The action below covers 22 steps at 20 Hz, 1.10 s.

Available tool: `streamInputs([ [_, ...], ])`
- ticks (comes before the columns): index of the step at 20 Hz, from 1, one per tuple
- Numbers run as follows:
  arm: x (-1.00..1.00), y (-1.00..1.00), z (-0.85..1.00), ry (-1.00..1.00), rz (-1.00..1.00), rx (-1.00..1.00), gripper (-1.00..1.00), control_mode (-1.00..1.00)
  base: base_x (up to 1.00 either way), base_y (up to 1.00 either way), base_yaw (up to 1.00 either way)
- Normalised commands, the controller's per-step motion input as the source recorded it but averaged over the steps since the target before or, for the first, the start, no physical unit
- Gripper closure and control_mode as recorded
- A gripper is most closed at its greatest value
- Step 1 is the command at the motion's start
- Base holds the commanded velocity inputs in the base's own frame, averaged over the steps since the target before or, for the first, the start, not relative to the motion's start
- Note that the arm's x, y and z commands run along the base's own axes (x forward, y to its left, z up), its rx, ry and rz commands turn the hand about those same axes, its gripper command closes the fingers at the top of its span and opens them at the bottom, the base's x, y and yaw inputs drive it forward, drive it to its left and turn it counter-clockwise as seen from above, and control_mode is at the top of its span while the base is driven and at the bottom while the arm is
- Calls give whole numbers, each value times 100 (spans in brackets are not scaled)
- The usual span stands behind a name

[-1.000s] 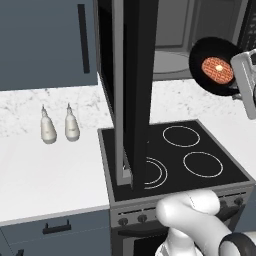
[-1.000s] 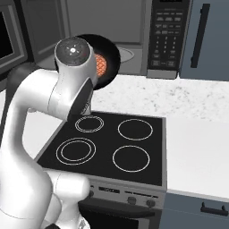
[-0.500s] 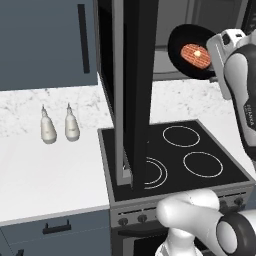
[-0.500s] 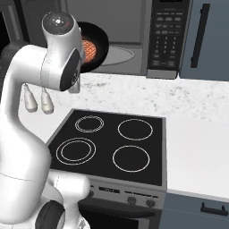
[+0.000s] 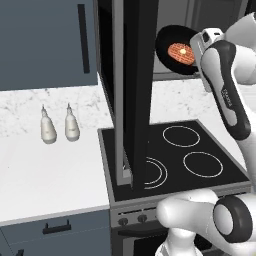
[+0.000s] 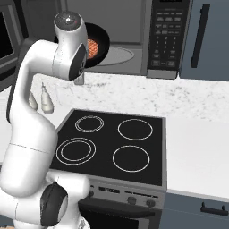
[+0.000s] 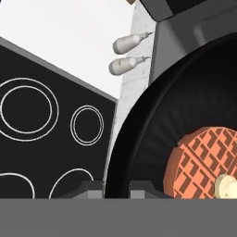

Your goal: Open the microwave, place the bowl with waffle inside the microwave, then close the microwave door and turn it on.

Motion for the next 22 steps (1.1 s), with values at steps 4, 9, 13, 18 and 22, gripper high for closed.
streamInputs([
  [4, 68, 9, 0, 0, 0, 0, 100, -100, 0, 0, 0],
  [9, 65, 17, 0, 1, 0, 0, 100, -100, 0, 0, 0],
  [13, 66, 7, -17, 2, 0, 0, 100, -100, 0, 0, 0],
  [18, 52, 3, -32, 0, 0, -2, 100, -100, 0, 0, 0],
  [22, 54, 0, 1, 1, 0, 0, 100, -100, 0, 0, 0],
])
